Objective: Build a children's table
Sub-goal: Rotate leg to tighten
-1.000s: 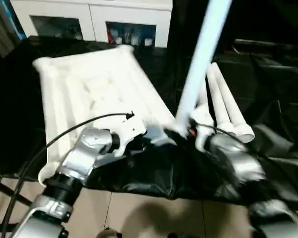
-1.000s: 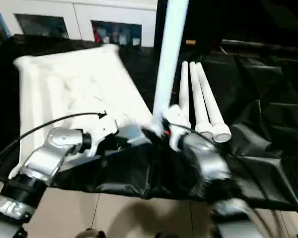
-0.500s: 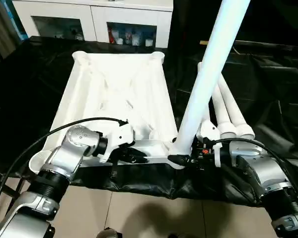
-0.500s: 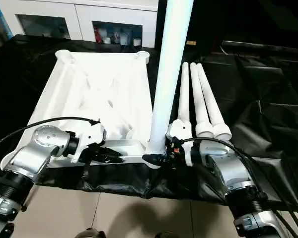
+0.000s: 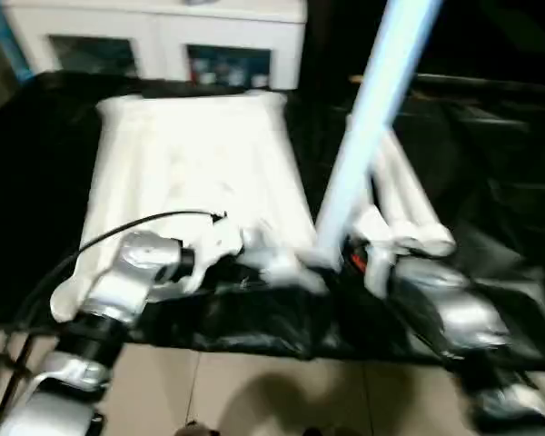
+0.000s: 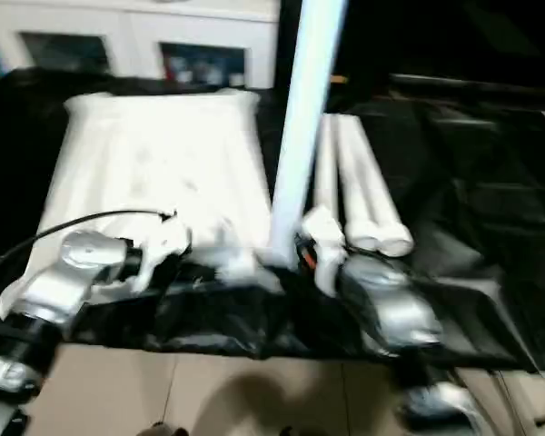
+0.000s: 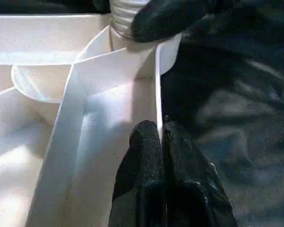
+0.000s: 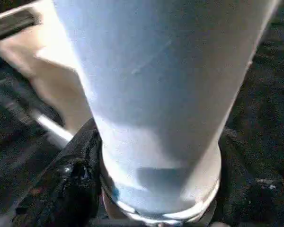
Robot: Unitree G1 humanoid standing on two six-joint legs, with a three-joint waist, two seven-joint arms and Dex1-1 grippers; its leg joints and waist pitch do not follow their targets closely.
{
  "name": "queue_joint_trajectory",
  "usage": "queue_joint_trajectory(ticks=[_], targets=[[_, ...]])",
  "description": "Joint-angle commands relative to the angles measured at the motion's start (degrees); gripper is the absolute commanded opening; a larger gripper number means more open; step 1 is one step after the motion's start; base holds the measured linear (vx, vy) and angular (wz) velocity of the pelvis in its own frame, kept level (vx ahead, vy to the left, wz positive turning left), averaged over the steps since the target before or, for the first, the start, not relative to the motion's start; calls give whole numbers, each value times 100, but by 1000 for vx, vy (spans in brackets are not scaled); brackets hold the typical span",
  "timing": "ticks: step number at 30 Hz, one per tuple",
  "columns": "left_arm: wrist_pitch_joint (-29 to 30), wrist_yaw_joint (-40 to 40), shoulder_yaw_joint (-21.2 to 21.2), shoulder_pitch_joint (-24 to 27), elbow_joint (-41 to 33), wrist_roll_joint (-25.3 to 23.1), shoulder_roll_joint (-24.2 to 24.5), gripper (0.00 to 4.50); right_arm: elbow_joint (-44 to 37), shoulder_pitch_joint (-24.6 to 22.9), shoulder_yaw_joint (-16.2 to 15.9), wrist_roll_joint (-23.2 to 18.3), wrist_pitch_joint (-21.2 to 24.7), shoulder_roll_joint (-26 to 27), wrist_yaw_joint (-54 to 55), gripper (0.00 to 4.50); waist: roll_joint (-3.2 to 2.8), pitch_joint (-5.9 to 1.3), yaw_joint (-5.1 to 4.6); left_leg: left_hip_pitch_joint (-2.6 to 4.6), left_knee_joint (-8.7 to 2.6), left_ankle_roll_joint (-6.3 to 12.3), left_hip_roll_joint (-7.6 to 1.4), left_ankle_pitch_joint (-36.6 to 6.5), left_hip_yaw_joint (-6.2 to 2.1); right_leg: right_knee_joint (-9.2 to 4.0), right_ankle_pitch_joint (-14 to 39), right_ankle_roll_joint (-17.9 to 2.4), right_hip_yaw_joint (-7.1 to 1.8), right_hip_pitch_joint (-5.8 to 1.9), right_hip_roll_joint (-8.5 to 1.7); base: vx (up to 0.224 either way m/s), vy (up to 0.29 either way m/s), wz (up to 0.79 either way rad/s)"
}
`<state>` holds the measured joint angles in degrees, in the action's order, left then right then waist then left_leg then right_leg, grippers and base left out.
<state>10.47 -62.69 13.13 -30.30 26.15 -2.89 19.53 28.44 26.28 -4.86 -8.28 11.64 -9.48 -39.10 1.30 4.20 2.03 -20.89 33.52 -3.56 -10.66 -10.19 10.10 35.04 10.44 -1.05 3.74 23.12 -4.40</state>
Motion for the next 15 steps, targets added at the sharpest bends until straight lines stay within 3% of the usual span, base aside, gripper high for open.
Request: queue_joint_trajectory(ticks=[1,3,8,11,15], targets=[[116,157,216,-1,-369,156,-448,0,515,230,-103,82,-16,453,701,276,9,-368,23,13,-435,-3,-245,-1310,-95,-488,1947,-1085,-290,-256,-429,0,0,0],[279,331,255,60,-561,74,-537,0,802,384,2,93,-64,661,1126,276,5,-376,6,19,-430,-19,-246,-1349,-91,-492,2019,-1041,-282,-253,-427,0,0,0],[566,766,378,203,-1037,-114,-786,0,1303,704,239,114,-190,1071,1761,276,-22,-404,22,35,-405,67,-248,-1080,-63,-433,1271,-1206,-293,-258,-396,0,0,0],[599,814,447,216,-1132,-117,-846,0,1392,795,298,82,-293,1157,1746,346,-13,-398,29,24,-404,165,-244,-997,-55,-402,913,-1286,-287,-274,-383,0,0,0],[519,738,472,205,-1106,-76,-816,0,1419,836,317,66,-343,1155,1647,352,-42,-386,51,44,-409,153,-249,-1166,-48,-433,1095,-1273,-292,-257,-386,0,0,0]])
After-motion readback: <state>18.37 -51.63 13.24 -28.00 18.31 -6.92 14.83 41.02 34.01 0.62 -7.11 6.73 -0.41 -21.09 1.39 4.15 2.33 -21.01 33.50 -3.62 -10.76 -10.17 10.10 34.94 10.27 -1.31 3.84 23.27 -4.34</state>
